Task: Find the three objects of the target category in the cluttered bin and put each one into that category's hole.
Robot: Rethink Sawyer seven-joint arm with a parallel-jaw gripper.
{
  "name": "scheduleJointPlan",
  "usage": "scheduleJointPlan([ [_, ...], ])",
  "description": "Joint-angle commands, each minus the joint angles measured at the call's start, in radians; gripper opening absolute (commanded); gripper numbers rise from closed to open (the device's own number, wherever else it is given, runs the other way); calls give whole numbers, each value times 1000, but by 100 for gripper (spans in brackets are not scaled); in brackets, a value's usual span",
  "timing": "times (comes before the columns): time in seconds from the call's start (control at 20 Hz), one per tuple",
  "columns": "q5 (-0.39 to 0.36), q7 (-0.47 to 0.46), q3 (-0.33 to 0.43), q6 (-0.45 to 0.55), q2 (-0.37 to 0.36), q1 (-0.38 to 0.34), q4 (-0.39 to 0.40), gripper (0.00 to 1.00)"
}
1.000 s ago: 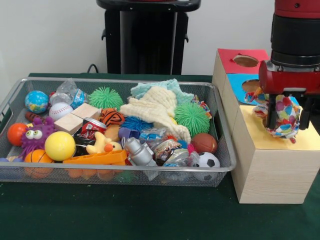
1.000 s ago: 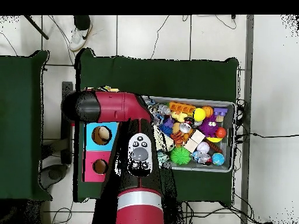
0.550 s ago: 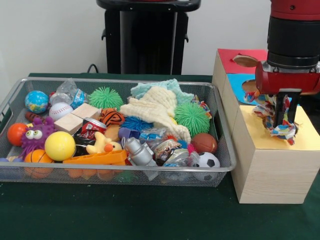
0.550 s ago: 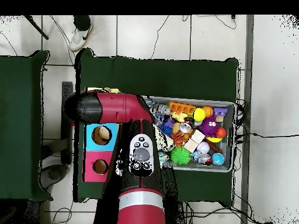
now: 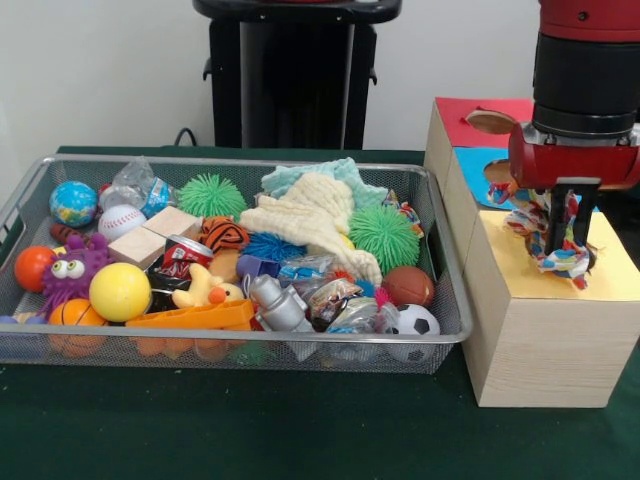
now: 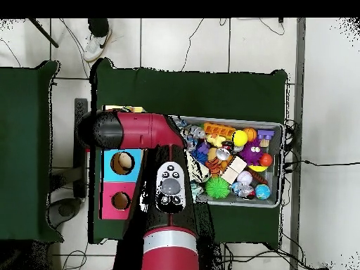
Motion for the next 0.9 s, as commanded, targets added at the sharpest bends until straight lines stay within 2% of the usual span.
scheduleJointPlan([
  [0.05,5,126,63,-41,18,-29,89,0],
  [0.9,-14,122,66,-108,120,-21,71,0],
])
